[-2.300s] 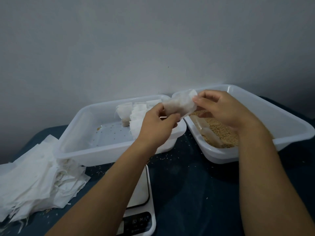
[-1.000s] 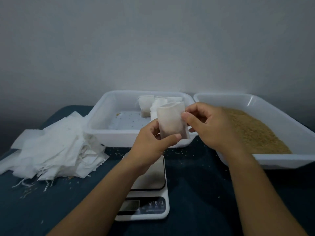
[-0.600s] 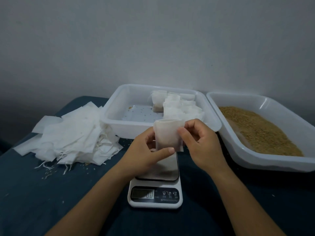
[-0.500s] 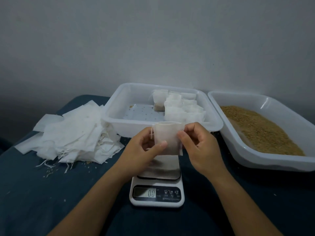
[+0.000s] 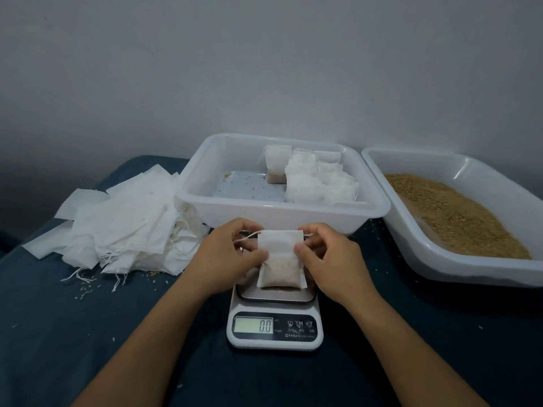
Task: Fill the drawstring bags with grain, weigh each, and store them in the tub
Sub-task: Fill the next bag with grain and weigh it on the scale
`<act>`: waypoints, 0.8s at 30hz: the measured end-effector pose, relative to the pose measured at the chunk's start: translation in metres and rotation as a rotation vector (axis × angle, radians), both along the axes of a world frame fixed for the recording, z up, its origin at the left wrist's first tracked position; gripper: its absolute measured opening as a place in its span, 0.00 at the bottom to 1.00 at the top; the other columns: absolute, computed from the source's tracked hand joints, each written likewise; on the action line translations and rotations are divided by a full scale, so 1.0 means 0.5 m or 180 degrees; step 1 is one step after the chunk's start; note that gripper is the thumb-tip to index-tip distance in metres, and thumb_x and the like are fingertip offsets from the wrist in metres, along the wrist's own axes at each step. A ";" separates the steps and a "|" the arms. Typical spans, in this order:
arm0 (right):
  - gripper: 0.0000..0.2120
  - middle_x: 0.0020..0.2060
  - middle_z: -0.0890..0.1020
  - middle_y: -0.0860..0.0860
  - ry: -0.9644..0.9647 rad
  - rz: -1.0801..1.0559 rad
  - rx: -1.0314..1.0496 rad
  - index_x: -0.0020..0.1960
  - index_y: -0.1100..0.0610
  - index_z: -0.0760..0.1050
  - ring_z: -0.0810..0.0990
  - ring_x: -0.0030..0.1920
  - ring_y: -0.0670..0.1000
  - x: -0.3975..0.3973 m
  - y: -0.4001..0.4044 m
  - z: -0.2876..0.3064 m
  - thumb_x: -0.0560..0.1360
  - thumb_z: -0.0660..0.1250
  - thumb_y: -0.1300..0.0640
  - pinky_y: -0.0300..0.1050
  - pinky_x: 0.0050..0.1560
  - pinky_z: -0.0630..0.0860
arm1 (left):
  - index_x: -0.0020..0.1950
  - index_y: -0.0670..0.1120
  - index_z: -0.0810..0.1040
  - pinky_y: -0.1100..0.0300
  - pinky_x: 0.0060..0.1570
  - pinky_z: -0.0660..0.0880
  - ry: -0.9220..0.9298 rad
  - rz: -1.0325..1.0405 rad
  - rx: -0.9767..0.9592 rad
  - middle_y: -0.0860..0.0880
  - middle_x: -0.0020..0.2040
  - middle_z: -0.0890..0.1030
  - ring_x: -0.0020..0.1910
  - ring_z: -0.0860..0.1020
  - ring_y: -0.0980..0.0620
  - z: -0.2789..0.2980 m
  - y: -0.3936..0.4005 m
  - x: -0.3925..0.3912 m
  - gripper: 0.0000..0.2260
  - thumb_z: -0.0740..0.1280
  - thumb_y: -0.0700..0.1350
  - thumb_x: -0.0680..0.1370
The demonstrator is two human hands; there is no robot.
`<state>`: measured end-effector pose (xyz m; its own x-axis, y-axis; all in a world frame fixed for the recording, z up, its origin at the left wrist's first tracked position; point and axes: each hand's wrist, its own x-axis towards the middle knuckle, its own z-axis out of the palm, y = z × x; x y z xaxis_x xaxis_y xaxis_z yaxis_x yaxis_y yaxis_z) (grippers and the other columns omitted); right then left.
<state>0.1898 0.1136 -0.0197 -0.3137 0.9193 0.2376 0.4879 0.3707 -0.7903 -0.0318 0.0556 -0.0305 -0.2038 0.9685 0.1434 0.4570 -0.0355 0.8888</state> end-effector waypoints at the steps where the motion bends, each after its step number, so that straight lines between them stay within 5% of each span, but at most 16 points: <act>1: 0.13 0.44 0.84 0.41 -0.0047 0.0018 0.0073 0.62 0.43 0.79 0.80 0.44 0.39 0.004 0.004 0.002 0.78 0.74 0.51 0.29 0.44 0.74 | 0.57 0.62 0.79 0.73 0.37 0.73 0.0156 0.0037 0.0018 0.60 0.43 0.85 0.35 0.79 0.64 -0.001 0.000 -0.003 0.17 0.79 0.48 0.73; 6: 0.15 0.43 0.81 0.40 0.0010 0.0024 -0.0325 0.63 0.39 0.76 0.79 0.45 0.35 0.044 0.050 -0.007 0.78 0.72 0.41 0.30 0.42 0.72 | 0.59 0.59 0.80 0.69 0.35 0.75 0.0031 0.0508 -0.0015 0.54 0.45 0.84 0.38 0.80 0.63 -0.015 0.012 -0.020 0.14 0.77 0.50 0.76; 8: 0.12 0.43 0.82 0.44 0.0054 -0.0193 -0.0394 0.61 0.43 0.79 0.81 0.45 0.39 0.057 0.070 -0.023 0.79 0.70 0.41 0.31 0.42 0.73 | 0.58 0.57 0.81 0.64 0.34 0.78 -0.0108 0.0720 -0.0116 0.53 0.45 0.84 0.38 0.82 0.58 -0.024 0.021 -0.029 0.10 0.75 0.50 0.78; 13: 0.09 0.40 0.85 0.45 -0.0277 -0.0416 -0.0355 0.54 0.48 0.85 0.83 0.43 0.45 0.064 0.094 -0.067 0.81 0.69 0.46 0.39 0.42 0.74 | 0.55 0.53 0.83 0.58 0.54 0.76 0.0315 0.1123 -0.0233 0.58 0.45 0.81 0.45 0.78 0.62 -0.056 0.039 -0.050 0.06 0.72 0.48 0.79; 24: 0.05 0.39 0.85 0.43 -0.0335 -0.0328 -0.0207 0.50 0.46 0.86 0.82 0.42 0.43 0.062 0.096 -0.075 0.80 0.71 0.48 0.37 0.43 0.75 | 0.55 0.54 0.83 0.59 0.53 0.75 0.0597 0.1100 -0.0334 0.60 0.43 0.82 0.47 0.80 0.58 -0.059 0.049 -0.047 0.06 0.72 0.46 0.79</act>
